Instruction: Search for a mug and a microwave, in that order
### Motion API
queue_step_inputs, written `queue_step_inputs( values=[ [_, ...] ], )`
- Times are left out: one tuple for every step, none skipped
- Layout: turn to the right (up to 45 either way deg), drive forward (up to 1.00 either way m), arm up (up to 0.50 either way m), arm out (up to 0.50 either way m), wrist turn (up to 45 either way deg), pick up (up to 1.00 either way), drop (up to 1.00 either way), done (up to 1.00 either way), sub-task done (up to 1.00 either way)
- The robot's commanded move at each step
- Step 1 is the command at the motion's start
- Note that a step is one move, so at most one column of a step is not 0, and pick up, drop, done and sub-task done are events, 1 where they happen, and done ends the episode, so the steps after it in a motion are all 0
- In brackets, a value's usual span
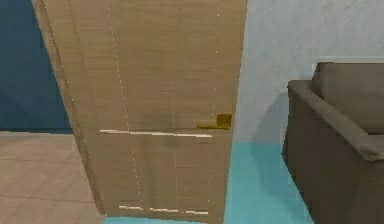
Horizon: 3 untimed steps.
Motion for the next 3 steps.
queue_step_inputs(
  values=[
    [-3.0, 0.00, 0.00, 0.00, 0.0, 0.00, 0.00, 0.00, 0.00],
    [0.0, 0.50, 0.00, 0.00, 0.0, 0.00, 0.00, 0.00, 0.00],
    [-45.0, 0.00, 0.00, 0.00, 0.0, 0.00, 0.00, 0.00, 0.00]
  ],
)
